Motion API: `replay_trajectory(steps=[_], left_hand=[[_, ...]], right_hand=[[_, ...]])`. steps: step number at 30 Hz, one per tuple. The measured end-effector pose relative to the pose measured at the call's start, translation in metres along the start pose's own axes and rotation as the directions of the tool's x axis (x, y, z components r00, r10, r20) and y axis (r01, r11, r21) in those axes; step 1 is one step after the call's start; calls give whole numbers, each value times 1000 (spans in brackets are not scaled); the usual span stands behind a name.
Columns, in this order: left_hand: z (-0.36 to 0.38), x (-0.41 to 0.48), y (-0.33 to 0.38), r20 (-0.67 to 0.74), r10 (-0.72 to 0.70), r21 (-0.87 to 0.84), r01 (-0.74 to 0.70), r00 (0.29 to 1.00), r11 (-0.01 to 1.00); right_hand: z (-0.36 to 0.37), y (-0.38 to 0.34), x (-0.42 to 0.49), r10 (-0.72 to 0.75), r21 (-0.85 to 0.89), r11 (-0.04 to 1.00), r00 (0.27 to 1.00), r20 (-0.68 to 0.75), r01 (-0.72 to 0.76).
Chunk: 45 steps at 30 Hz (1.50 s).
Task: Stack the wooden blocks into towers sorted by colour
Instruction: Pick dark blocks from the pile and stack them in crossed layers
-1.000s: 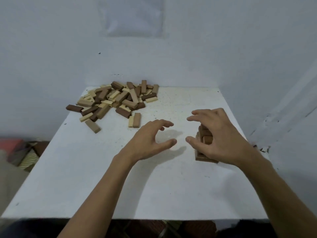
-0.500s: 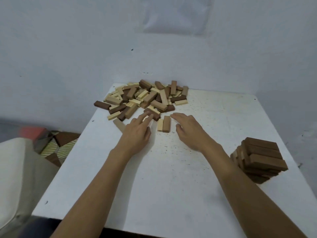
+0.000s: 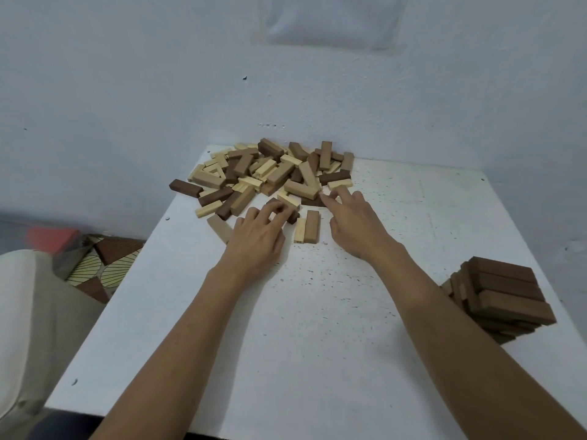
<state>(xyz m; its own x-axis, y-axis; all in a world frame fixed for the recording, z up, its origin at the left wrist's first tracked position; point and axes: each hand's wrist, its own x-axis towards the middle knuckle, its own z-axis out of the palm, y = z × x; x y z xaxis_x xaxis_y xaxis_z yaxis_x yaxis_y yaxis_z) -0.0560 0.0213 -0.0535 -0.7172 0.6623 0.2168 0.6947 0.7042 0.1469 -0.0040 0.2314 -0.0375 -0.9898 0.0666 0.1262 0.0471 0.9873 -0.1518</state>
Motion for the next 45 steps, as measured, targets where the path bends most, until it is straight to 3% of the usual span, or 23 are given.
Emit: replay_trajectory(steps=[3, 5, 7, 18, 29, 37, 40, 45], left_hand=[[-2, -4, 1, 3, -19, -54, 20, 1000, 998], [-3, -9, 3, -5, -33, -94, 32, 999, 995], [-4, -14, 7, -3, -42, -115, 41, 999, 993], [-7, -24, 5, 37, -6, -211, 14, 999, 977], [-9, -14, 11, 21, 79, -340, -67, 997, 938], [-5, -3, 5, -21, -46, -336, 36, 999, 941], [-6, 4, -1, 66, 1, -246, 15, 998, 969], [-13, 9, -8, 206, 57, -276, 2, 977, 961]], right_hand=[[3, 2, -10, 43, -42, 998, 994, -100, -47], [4, -1, -18, 72, 43, 997, 987, -141, -67], [6, -6, -27, 85, 127, 989, 988, -132, -68], [8, -21, -47, 83, 250, 968, 971, -225, -24], [6, -26, -42, 27, 403, 915, 991, -128, 27], [0, -30, -43, 5, 455, 889, 992, -123, 52], [3, -31, -41, 46, 467, 884, 995, -86, 0], [-5, -34, -41, -15, 507, 860, 997, -76, 52]])
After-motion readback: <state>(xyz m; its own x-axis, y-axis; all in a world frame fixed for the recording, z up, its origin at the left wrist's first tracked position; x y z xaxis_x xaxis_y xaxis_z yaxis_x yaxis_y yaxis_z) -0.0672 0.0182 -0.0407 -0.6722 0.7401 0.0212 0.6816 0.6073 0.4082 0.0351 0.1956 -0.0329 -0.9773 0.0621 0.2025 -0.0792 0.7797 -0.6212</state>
